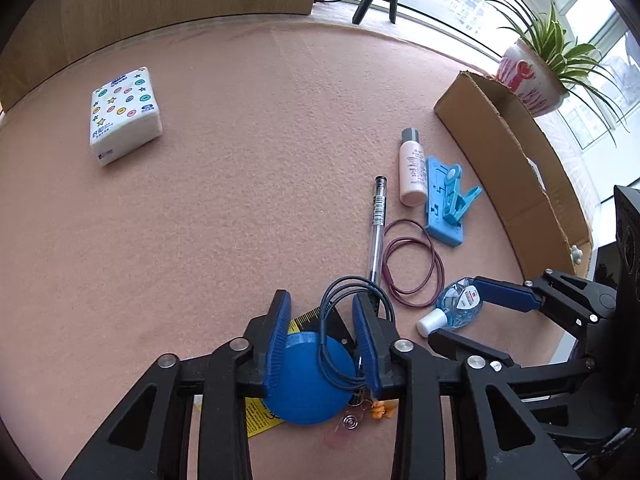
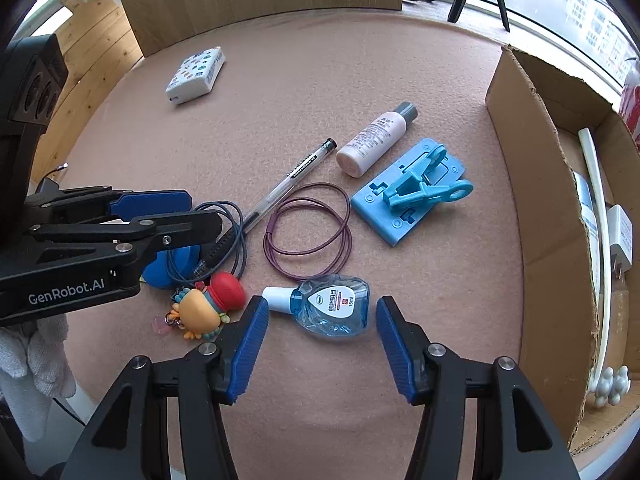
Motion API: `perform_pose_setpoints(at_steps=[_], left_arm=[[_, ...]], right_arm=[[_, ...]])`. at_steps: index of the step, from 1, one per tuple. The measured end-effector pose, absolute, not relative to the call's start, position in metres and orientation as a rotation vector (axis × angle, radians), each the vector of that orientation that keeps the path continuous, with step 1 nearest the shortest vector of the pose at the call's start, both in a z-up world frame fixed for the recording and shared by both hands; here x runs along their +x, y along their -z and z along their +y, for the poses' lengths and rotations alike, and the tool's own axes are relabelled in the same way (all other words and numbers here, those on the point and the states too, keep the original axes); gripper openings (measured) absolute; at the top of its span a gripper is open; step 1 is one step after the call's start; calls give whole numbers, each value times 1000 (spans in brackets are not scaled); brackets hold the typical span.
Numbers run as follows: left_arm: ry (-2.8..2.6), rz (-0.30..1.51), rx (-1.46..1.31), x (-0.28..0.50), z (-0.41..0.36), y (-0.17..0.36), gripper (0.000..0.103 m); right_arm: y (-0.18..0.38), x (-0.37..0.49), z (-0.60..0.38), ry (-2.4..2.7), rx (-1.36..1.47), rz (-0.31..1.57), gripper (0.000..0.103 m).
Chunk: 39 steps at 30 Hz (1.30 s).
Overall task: Organize objects
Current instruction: 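Close the right gripper on the sanitizer bottle while the left gripper grasps the black cable, then carry the sanitizer and cable into the box with right and left grippers, release both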
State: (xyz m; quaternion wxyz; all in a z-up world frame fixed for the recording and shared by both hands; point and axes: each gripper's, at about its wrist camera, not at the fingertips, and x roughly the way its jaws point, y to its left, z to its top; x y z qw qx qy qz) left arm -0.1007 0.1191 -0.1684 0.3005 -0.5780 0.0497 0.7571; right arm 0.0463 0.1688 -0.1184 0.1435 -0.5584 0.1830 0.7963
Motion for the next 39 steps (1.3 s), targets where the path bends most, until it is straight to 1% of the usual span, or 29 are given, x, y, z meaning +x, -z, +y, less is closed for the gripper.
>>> perform_pose_setpoints(at_steps=[3,4,5,6,7,15,23,32,39], left_arm=[[-1996,121,-1526,-98,123,168,11],[-1997,118,-1524,-98,129,171,6],[-2000,117,-1522,-96,129,170,4],[-2003,110,-1520,-96,128,169,4],[-2007,98,-1517,-94,125,167,4],[-2066,-26,-1472,-91,97,136,4],[-2104,-73,-1409,-86,80,105,4],[-2096,-56,-1350,-81,103,83,4],[-2073,-47,-1289,-81,147,69,4]], right_arm=[[120,46,169,-2293,-1607,533,51],[120,45,169,-2294,-1605,525,49],[120,45,168,-2293,-1604,509,46],[120,45,167,-2292,-1604,489,40],[120,46,167,-2292,-1602,476,37],[118,52,174,-2308,-1560,558,37],[103,62,177,-2328,-1504,581,37],[70,79,191,-2359,-1389,596,37],[40,108,219,-2349,-1287,591,37]])
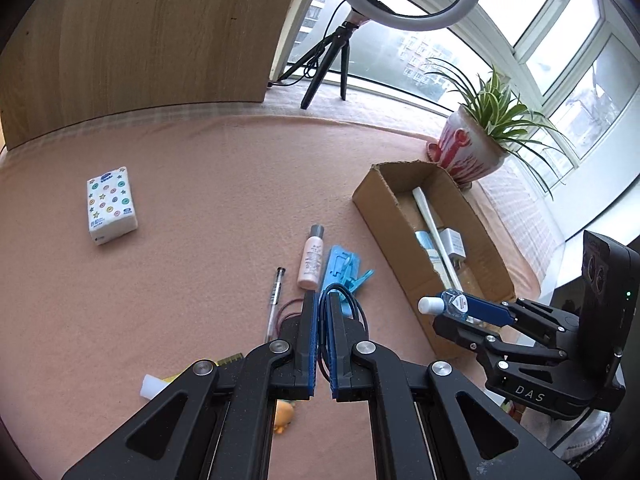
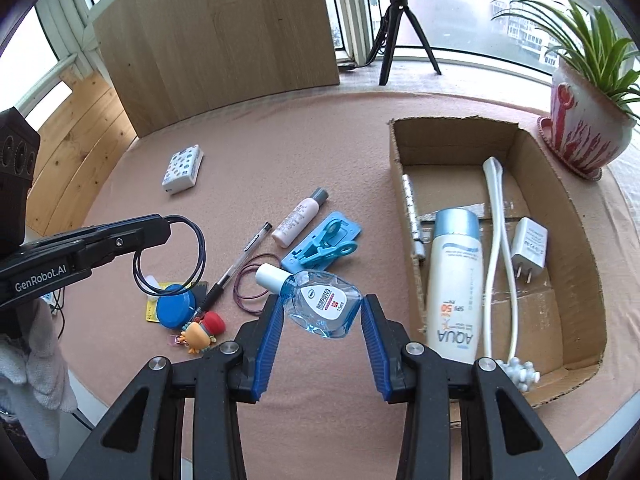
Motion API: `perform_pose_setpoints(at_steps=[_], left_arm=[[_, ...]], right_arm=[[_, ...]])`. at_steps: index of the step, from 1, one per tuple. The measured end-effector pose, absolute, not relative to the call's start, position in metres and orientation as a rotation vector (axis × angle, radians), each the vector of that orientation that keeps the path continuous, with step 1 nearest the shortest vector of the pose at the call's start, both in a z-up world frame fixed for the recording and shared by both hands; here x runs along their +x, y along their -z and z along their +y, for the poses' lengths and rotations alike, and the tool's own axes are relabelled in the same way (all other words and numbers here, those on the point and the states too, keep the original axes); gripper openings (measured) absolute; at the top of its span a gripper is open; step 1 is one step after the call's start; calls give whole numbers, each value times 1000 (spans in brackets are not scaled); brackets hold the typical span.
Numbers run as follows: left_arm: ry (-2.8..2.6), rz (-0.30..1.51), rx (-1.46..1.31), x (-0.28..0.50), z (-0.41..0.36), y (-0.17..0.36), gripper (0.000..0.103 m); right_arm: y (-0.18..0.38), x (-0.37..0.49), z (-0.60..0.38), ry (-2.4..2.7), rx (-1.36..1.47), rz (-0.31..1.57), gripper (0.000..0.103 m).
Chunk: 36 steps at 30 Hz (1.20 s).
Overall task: Organize objects
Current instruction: 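Carry the sanitizer and cable into the box with right and left grippers, release both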
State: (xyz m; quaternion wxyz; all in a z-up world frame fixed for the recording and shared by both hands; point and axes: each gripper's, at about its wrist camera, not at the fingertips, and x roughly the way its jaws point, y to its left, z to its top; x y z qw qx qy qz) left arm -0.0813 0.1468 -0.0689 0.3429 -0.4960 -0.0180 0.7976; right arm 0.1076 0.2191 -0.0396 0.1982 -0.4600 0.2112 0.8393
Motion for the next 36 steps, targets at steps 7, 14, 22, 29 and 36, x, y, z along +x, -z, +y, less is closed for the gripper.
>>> perform_pose_setpoints(at_steps=[7,14,22,29,36], left_arm=[[-2035,-36,-1235,-86,208,57,4],[-2018,-7,-1193,-96,277,51,4],[-2005,7,-1197,-109,339,61,4],[-2005,26,-1212,-118,372,72,4],[-2042,42,-1240,-129,380,80,76]], right_arm=[[24,144,258,-2281,-1211,588,36],[21,175,295,-2220,-1185,563,37],[28,193,321,-2194,-1189,570,36],[31,196,336,-2197,-1189,565,36],[31,194,340,-2222,-1190,538,62]])
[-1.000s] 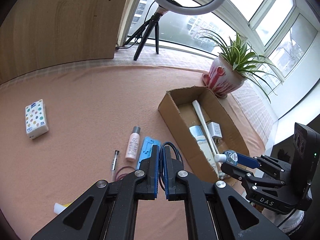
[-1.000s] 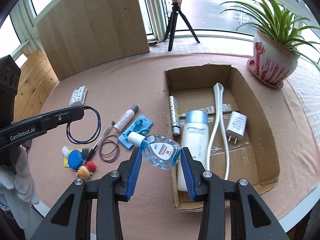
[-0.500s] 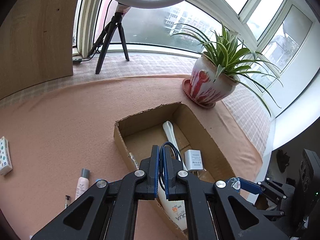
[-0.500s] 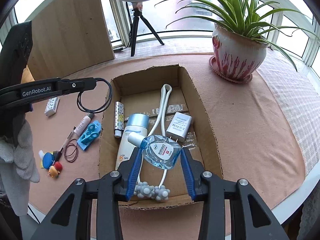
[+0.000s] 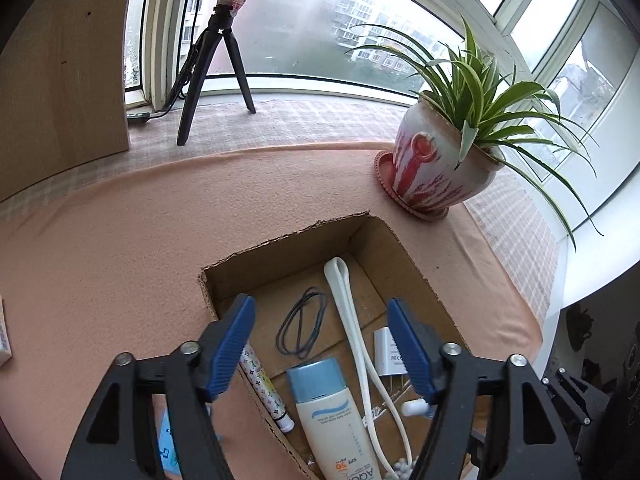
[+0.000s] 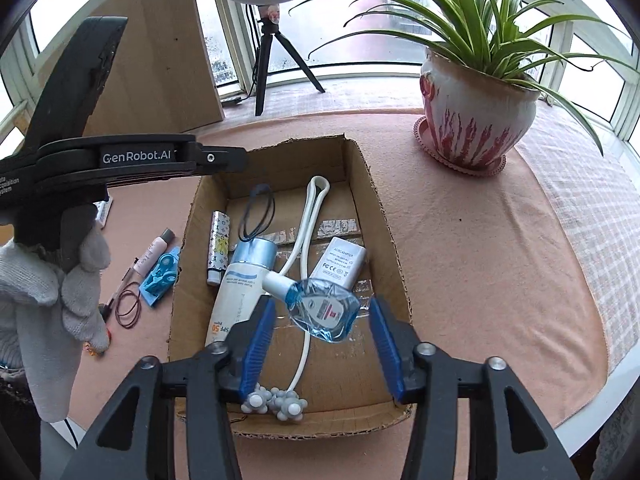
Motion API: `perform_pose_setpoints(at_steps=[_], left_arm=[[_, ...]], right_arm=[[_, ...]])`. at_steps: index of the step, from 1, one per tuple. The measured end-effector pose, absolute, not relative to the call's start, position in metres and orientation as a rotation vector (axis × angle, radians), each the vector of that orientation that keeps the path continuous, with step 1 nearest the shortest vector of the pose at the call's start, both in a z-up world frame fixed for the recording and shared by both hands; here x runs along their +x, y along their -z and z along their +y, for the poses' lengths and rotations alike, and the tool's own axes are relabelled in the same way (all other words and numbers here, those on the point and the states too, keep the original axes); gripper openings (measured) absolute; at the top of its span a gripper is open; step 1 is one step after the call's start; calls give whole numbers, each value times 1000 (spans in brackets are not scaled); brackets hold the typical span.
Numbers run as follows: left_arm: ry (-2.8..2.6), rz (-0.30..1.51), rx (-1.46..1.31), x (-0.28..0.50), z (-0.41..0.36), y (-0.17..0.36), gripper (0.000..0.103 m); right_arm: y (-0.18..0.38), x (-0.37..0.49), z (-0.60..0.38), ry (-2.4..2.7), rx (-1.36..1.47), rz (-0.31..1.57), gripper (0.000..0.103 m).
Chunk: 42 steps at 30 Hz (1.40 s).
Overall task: Organize objects
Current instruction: 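Carry the sanitizer and cable into the box with right and left grippers, release both, then move the left gripper to the white eraser while the right gripper reaches the blue round lid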
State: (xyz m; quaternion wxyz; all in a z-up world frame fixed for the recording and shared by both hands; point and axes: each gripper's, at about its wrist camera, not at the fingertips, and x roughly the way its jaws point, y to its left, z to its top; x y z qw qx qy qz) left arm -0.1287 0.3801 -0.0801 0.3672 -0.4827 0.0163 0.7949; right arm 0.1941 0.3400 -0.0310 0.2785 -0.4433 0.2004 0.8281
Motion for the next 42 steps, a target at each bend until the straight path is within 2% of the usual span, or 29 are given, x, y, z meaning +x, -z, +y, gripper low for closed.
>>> perform_pose_setpoints(at_steps=[1,2,12,21,27,35,42], left_arm=[[-2049,44,-1243,-130,377,80,76],[-2056,45,-1246,-132,375,81,76],[-2140,58,-1272,-134,310,75,77],[-2270,35,-1322,-129,200,71,86],[-2333,-23,-1405,-119,121,82,87],[-2348,-8,-1492,-96,59,104,87],[-2330,20,-1520,-80,40,119,87]], right_arm=[[30,194,339,-2221,-1180,526,70],[28,194,338,-2225,-1169,518,70],[24,179,324,-2265,-1173,542,70],[12,157,289,-2348,-1164,541,70],[9,136,260,-2423,-1192,560,70],[29,101,215,-2477,-1301,579,70],[62,77,178,-2472,-1434,535,70]])
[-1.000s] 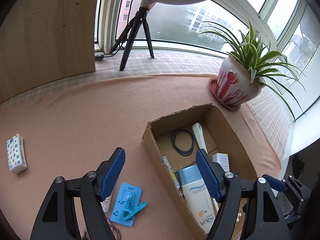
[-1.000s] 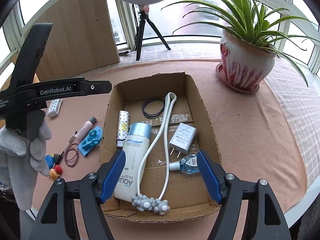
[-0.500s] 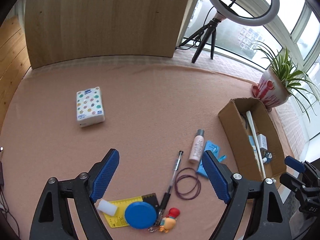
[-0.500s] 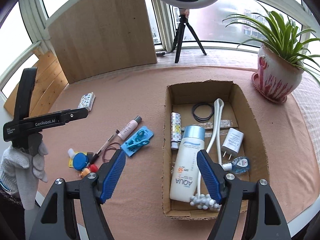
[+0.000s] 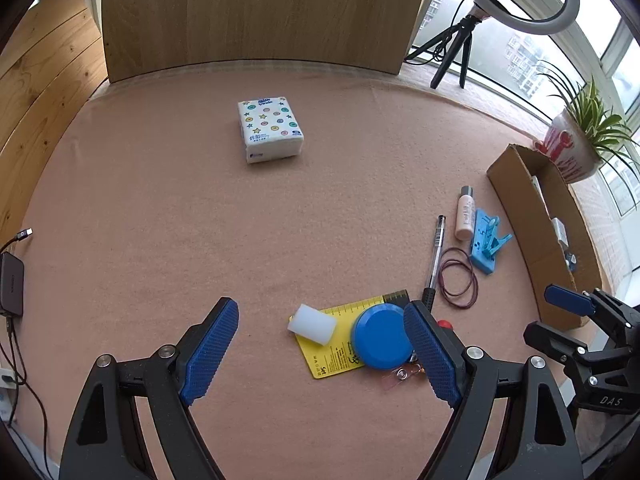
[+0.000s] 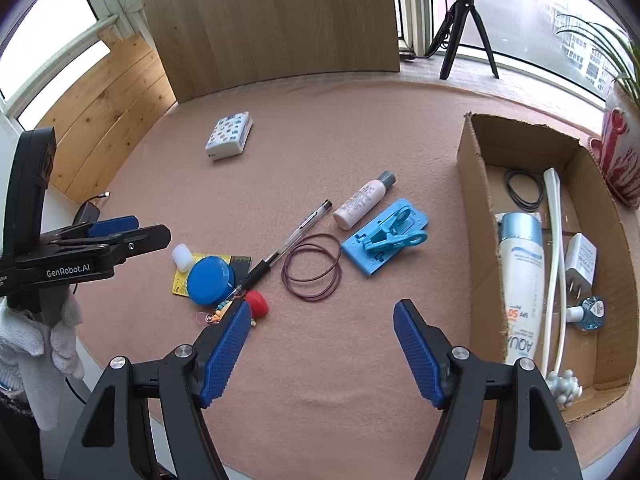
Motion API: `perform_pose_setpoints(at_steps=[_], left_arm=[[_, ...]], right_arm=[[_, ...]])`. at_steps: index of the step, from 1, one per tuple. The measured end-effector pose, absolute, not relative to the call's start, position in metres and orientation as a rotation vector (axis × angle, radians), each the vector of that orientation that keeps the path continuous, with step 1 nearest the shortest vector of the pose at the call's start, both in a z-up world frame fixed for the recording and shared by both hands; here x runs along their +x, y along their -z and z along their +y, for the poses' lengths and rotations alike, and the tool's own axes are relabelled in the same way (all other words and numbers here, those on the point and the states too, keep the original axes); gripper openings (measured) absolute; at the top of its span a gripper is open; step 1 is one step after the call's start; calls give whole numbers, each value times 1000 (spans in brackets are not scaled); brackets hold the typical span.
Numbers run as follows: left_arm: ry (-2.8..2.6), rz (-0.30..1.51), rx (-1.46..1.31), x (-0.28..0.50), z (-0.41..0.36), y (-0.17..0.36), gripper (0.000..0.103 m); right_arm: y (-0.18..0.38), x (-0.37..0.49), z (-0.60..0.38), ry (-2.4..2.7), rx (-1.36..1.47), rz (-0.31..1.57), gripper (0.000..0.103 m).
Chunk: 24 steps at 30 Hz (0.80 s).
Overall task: Organize objects
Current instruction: 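Move the left gripper to the white eraser while the right gripper reaches the blue round lid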
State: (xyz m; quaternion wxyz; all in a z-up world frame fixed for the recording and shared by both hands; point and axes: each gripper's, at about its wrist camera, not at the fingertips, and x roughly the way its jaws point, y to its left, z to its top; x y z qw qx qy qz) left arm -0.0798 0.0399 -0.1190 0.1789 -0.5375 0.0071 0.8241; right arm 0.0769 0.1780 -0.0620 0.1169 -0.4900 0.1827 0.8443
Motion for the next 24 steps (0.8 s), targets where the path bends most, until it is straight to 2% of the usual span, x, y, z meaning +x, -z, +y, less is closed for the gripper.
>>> perform_pose_setpoints(at_steps=[6,14,17,19,21,24], left_arm=[[-2322,54,-1526,-73,29,127,87],[-2296,147,-1500,-72,22,139,84],[-2283,155,-1498,-75,24,145,77],[-2281,163,-1505,-80,27,150,66],[-2262,176,-1504,-83,30,154,59],[-2219,210,-1504,-83,37,160,56]], right_arm=[[80,62,154,-2477,-1518,523,70],[78,36,139,-2536,-1554,560,70],[78,24,135,-2560,-1555,522,69],[80,17,128,-2575,-1577,474,65],[82,13,122,-2583,-1604,433,60],[85,9,113,-2595,-1636,357,52]])
